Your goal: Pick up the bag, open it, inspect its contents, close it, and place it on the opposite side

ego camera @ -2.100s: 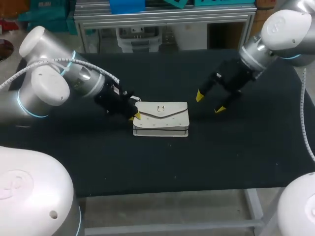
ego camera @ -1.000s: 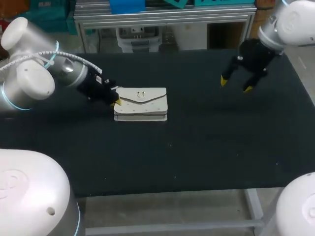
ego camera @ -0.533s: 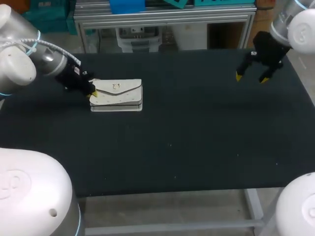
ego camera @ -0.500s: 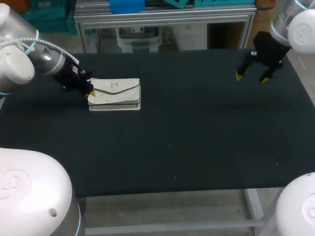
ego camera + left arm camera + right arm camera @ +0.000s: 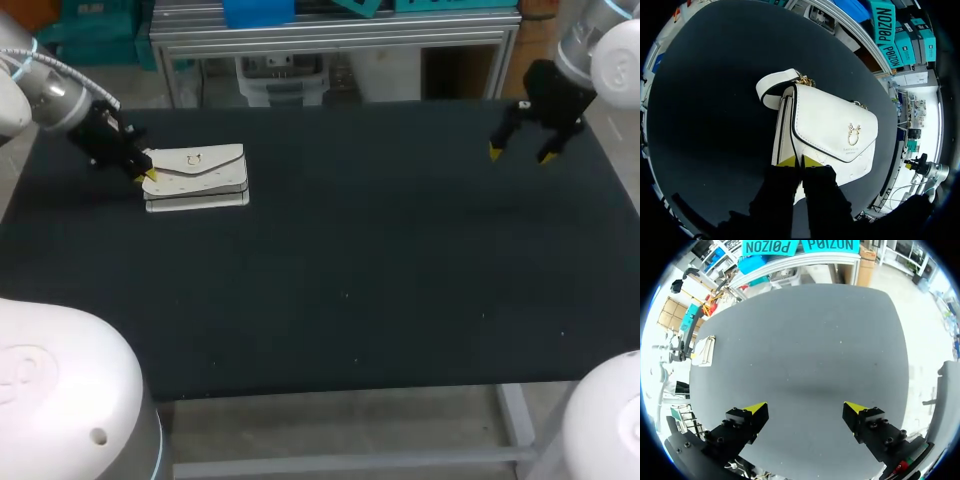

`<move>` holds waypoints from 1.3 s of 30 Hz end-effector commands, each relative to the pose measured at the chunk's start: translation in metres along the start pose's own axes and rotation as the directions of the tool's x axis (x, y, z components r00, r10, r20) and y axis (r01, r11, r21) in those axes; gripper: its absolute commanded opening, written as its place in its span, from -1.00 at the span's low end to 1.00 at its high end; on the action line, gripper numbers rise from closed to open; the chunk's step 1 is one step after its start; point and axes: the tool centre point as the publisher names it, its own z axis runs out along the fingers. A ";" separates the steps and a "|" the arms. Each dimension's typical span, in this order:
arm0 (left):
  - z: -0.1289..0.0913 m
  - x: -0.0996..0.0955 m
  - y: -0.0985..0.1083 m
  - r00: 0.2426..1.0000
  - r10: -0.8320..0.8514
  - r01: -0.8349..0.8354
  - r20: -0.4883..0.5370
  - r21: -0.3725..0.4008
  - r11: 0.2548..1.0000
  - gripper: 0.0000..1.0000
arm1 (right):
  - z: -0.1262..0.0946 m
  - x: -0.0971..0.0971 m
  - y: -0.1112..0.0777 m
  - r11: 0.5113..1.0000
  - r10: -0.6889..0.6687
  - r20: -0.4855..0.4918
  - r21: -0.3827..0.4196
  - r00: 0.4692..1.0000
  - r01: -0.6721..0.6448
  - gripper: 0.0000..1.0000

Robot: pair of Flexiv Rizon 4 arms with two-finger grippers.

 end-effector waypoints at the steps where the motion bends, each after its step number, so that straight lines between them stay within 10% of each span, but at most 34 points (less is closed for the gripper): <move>1: 0.003 -0.001 -0.003 1.000 0.001 -0.001 0.000 -0.010 1.000 -1.00 | 0.000 0.001 0.002 1.000 0.001 0.004 0.006 1.000 -0.001 1.00; 26: -0.049 -0.111 -0.116 0.999 0.027 -0.029 0.045 0.050 0.998 -1.00 | -0.022 -0.066 0.045 0.998 -0.058 0.104 0.046 0.993 0.054 1.00; 37: -0.053 -0.118 -0.136 0.997 0.036 -0.037 0.064 0.028 0.999 -1.00 | -0.027 -0.062 0.053 0.994 -0.099 0.133 0.054 0.986 0.093 1.00; 38: -0.054 -0.117 -0.134 0.997 0.037 -0.039 0.065 0.028 0.999 -0.49 | -0.027 -0.062 0.053 0.994 -0.100 0.133 0.054 0.986 0.094 1.00; 39: -0.054 -0.116 -0.133 0.997 0.038 -0.040 0.069 0.029 0.999 0.78 | -0.027 -0.061 0.053 0.994 -0.101 0.134 0.054 0.986 0.094 1.00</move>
